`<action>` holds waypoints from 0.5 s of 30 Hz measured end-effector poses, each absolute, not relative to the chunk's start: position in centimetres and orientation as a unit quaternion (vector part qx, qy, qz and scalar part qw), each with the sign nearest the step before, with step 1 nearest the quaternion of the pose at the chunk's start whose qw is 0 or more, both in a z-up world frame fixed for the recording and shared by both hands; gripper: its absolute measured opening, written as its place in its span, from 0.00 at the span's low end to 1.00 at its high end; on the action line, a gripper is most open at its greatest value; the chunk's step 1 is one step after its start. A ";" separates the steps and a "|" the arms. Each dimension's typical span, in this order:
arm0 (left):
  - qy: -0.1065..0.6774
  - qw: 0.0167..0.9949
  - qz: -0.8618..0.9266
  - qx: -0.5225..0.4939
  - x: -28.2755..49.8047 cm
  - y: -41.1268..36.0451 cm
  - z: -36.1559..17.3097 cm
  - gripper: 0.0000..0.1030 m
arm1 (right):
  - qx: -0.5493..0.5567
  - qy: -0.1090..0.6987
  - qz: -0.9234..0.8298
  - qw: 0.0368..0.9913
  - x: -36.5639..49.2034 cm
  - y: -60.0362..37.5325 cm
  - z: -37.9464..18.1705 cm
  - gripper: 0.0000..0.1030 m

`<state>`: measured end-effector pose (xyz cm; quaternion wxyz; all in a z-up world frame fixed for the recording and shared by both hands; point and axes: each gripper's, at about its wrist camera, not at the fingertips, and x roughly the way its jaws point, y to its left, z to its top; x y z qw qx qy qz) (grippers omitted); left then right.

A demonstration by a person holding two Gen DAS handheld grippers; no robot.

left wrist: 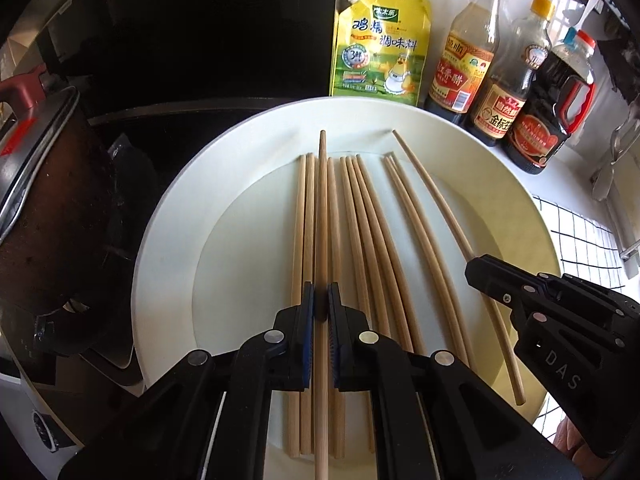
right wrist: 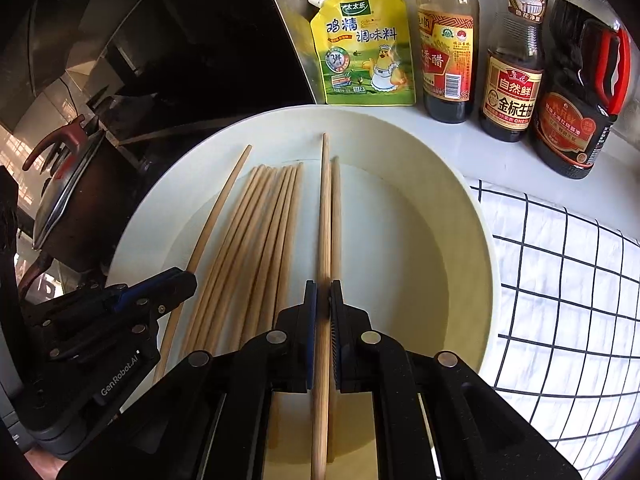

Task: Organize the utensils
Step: 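Lower the chopsticks into the basin and open both tools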

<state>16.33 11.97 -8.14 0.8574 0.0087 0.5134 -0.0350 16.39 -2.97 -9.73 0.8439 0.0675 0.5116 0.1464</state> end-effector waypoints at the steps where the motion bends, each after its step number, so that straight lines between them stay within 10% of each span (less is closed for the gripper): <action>1: 0.515 0.856 -0.033 0.010 16.4 12.0 -8.3 0.07 | 0.067 0.512 0.146 0.844 16.4 -3.0 -9.7 0.06; 7: 0.517 0.856 -0.025 0.005 16.4 12.5 -8.2 0.08 | 0.069 0.504 0.143 0.849 16.2 -3.2 -9.6 0.15; 13: 0.533 0.846 -0.003 0.002 16.5 13.3 -8.4 0.24 | 0.064 0.492 0.136 0.857 15.6 -3.8 -8.8 0.19; 15: 0.529 0.848 0.001 -0.002 16.3 13.6 -8.1 0.45 | 0.062 0.490 0.134 0.859 15.2 -4.0 -8.5 0.20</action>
